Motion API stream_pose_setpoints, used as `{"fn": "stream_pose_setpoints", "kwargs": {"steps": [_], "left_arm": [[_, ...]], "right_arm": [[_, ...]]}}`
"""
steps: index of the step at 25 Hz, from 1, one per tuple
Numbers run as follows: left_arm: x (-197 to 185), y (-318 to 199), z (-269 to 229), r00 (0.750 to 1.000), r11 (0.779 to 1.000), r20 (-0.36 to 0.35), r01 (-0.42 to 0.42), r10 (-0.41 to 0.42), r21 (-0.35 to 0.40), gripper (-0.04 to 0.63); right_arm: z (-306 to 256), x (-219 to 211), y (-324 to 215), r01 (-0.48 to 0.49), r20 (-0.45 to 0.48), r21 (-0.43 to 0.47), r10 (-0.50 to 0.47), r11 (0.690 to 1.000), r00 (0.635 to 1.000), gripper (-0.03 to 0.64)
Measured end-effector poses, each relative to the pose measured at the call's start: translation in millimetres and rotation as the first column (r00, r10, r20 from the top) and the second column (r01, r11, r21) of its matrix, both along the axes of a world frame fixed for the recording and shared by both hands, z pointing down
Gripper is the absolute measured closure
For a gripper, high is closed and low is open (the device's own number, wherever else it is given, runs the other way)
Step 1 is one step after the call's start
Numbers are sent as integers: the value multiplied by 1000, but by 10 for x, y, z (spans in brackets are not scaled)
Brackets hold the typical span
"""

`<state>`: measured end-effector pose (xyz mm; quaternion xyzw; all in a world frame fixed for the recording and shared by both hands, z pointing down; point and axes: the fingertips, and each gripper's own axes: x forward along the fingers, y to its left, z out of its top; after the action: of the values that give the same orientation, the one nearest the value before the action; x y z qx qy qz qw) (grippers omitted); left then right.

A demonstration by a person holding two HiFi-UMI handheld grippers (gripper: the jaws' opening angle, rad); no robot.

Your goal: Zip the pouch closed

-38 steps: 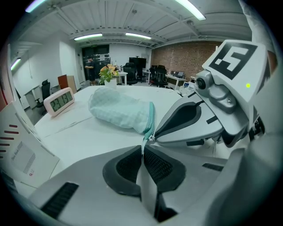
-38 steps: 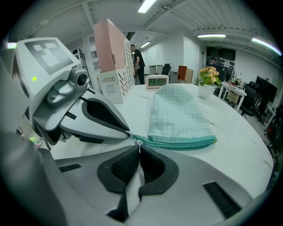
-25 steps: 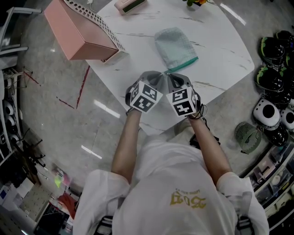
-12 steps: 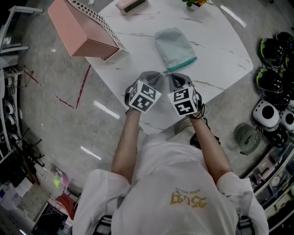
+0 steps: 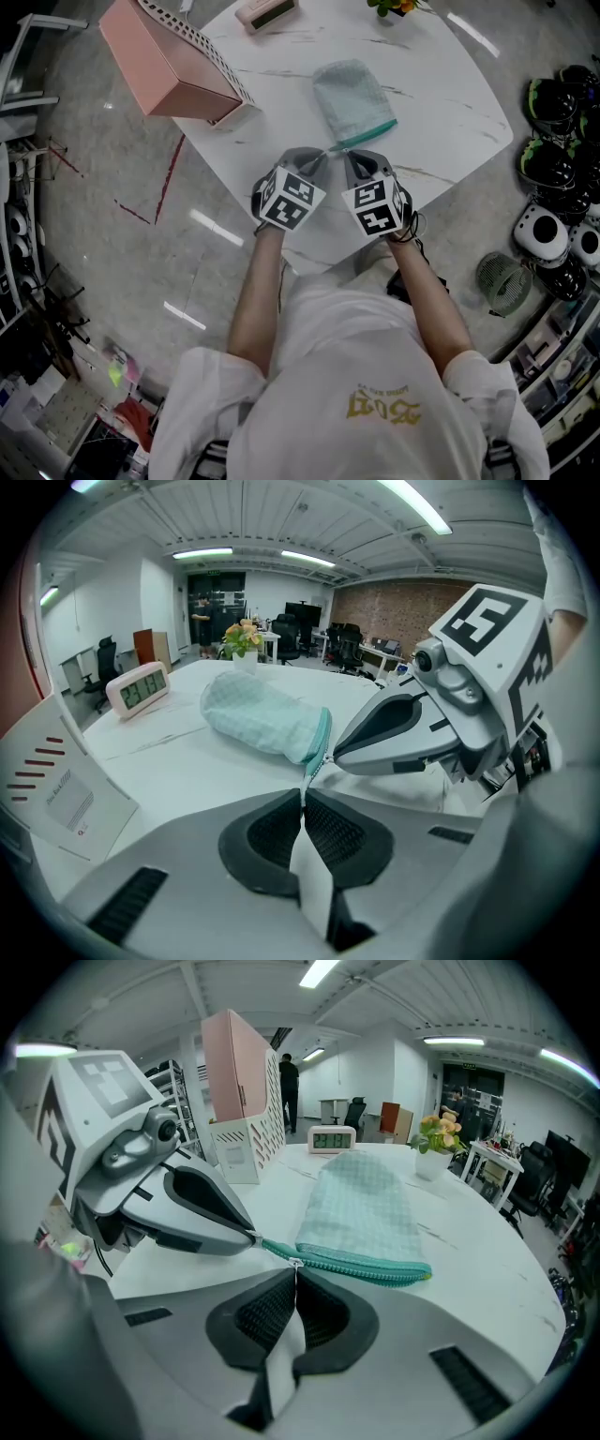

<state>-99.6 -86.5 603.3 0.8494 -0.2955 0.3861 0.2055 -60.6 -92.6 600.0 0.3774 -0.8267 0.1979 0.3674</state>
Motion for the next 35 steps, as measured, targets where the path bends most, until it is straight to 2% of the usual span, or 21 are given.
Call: {"fn": "stream_pose_setpoints", "kwargs": {"steps": [16, 26, 35], "left_arm": [[-212, 4, 24, 998, 998, 8, 66, -66, -16, 561], [-220, -17, 18, 998, 998, 15, 62, -62, -11, 561], [-317, 0, 5, 995, 995, 15, 103, -103, 3, 561]], "right_arm": [[98, 376, -123, -51, -43, -21, 51, 998, 998, 600], [119, 562, -172, -80, -61, -18, 79, 997, 995, 600], [124, 805, -262, -165, -67, -25, 163, 986, 984, 598]]}}
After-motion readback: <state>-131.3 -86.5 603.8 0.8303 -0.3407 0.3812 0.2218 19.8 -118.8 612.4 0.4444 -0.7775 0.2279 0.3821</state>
